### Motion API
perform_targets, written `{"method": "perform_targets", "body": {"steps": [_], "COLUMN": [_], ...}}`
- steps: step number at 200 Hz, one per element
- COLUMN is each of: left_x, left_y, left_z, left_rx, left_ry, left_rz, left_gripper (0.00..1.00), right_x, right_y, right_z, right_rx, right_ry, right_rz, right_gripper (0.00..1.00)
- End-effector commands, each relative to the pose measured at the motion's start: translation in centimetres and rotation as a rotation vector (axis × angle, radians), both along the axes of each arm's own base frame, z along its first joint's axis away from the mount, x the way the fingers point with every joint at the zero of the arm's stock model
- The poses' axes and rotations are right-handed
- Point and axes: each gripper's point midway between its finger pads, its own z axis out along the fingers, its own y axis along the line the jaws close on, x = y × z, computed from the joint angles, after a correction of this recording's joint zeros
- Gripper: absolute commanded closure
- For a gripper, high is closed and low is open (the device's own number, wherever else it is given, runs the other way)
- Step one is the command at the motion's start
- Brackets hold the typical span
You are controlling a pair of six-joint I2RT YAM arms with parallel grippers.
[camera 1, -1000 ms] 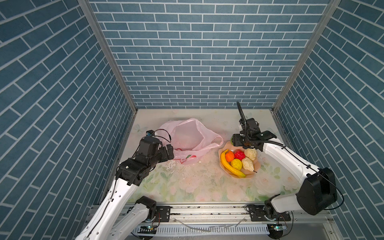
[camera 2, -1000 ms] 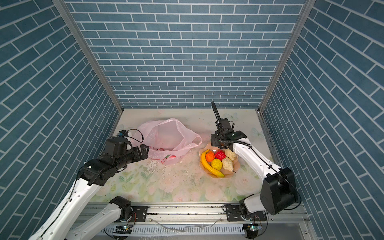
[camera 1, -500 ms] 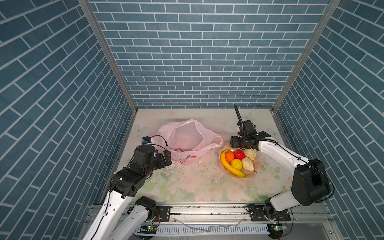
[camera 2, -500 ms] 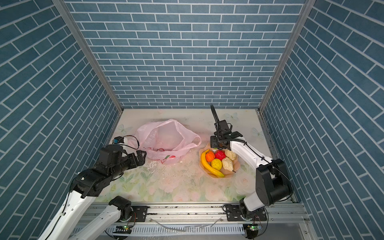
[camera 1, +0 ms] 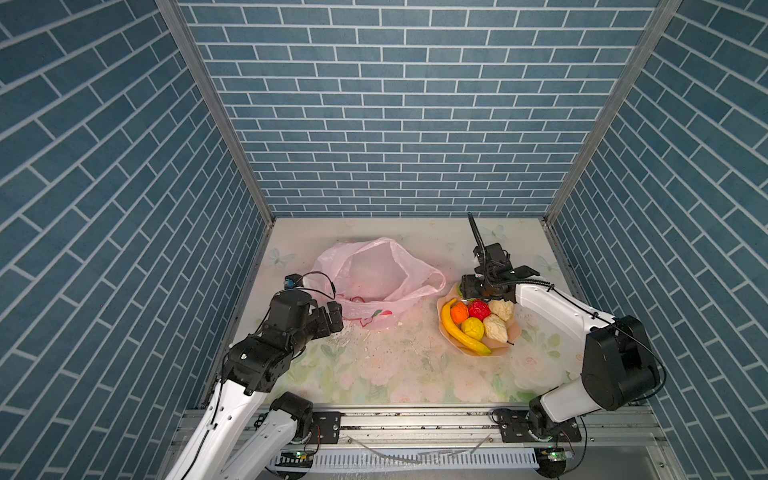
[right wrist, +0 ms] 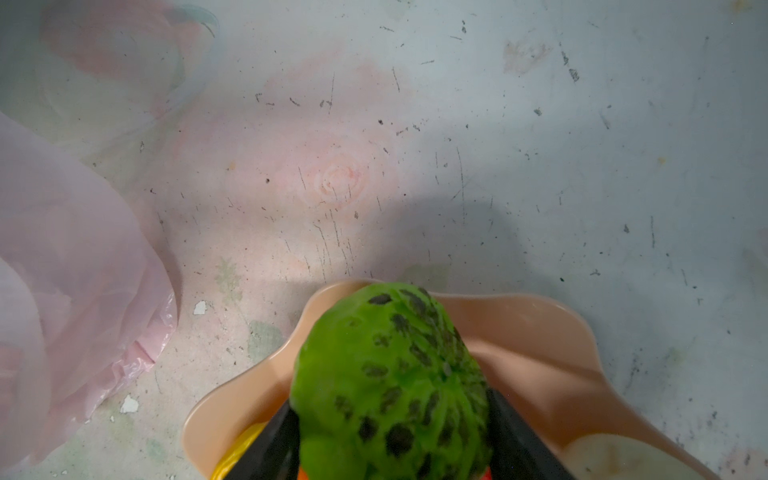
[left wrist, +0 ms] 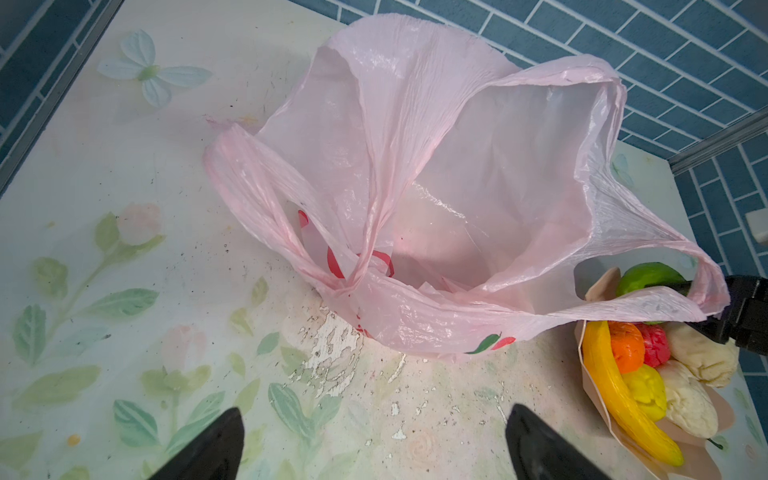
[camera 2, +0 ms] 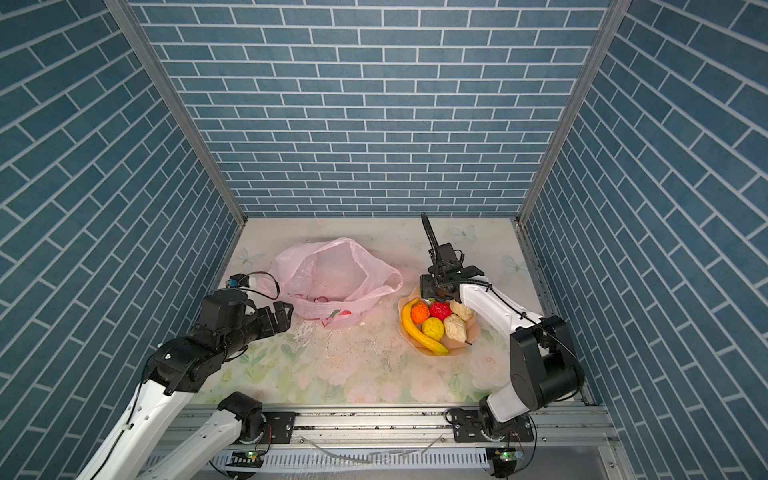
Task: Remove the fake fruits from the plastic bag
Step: 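Move the green fruit over the peach bowl and lower it in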
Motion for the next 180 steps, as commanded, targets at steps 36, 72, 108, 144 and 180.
{"method": "perform_targets", "body": {"steps": [36, 72, 108, 144, 180], "left_x": [-0.18, -0.13, -0.03, 0.01, -0.05], "left_y": [0.58, 0.54, 0.51, 0.48, 0.52], "left_z": [-0.24, -0.09, -0.05, -0.05, 0.14], "left_rx": [0.021, 0.019, 0.019, 0.019, 0.018], "left_ry": [0.001, -0.003, -0.005, -0.004, -0.011], "left_rz": [0.016, 0.016, 0.015, 0.014, 0.013], "left_gripper": [0.01, 0.01, 0.01, 0.01, 0.01], "right_x": [-0.67, -0.83, -0.85, -0.76, -0.58], "right_y": [-0.31, -0.42, -0.41, -0.39, -0.33], "right_z": [-1.71, -2.02, -2.1, -2.11, -1.79], "right_rx": [0.007, 0.006, 0.007, 0.006, 0.007], "right_ry": [0.037, 0.042, 0.042, 0.043, 0.035], "right_rz": [-0.022, -0.025, -0.026, -0.026, -0.027], "right_gripper": [0.67, 0.61, 0.51, 0.41, 0.35]}}
